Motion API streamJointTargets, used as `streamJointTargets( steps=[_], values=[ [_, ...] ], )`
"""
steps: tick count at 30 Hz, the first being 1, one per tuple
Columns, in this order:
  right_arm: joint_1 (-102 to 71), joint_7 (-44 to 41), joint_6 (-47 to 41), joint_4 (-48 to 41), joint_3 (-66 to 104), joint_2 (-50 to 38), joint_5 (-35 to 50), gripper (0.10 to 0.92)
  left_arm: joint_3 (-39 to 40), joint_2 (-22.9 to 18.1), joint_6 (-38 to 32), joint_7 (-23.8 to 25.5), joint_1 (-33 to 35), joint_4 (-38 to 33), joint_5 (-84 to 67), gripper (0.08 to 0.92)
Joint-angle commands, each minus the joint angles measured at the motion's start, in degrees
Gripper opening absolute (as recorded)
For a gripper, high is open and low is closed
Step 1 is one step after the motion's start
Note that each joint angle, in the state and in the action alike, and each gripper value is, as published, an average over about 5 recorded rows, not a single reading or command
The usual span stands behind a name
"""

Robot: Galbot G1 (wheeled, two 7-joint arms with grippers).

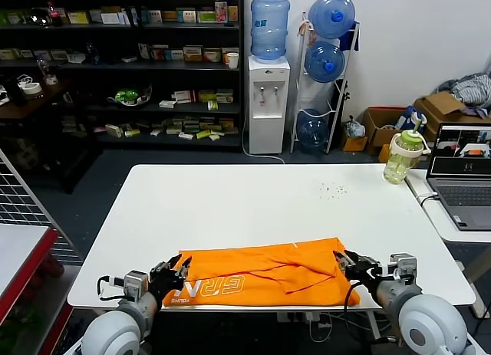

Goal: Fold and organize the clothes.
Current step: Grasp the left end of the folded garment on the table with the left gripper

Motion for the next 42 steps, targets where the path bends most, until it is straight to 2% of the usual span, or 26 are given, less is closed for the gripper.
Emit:
streamJointTargets(
  steps=[1, 11, 14, 22, 24, 27, 42],
  values=[
    [-4.0, 0.1, -0.1, 2.1, 2.7, 0.5, -0.2, 0.527, -0.6, -1.2, 0.2, -0.4, 2.7, 0.3, 0.4, 0.498],
    [-5.8, 0.1, 0.0, 2.9, 3.8, 2.0, -0.8, 0.794, 0.3, -7.4, -0.6, 1.0, -1.7, 10.2, 0.4, 0.781],
    [-6.0, 0.1, 0.0, 3.0, 4.0, 2.2, -0.8, 0.819, 0.7, -7.7, -0.8, 1.1, -2.6, 11.9, 0.7, 0.816],
    [-5.7, 0.2, 0.0, 2.8, 3.9, 2.5, -0.8, 0.823, 1.1, -7.4, -1.5, 1.6, -2.8, 14.5, 2.4, 0.822],
    [-5.7, 0.2, 0.0, 2.7, 3.8, 2.5, -0.8, 0.823, 1.1, -7.2, -1.8, 1.7, -2.6, 14.5, 2.8, 0.807],
    [-5.5, 0.2, 0.0, 2.7, 3.6, 2.6, -0.8, 0.823, 1.2, -7.1, -2.1, 1.9, -2.4, 14.5, 3.2, 0.741],
    [-4.4, 0.4, 0.2, 2.1, 2.7, 3.2, -1.0, 0.823, 1.3, -5.9, -2.8, 1.5, -1.8, 10.0, 2.4, 0.308]
  ],
)
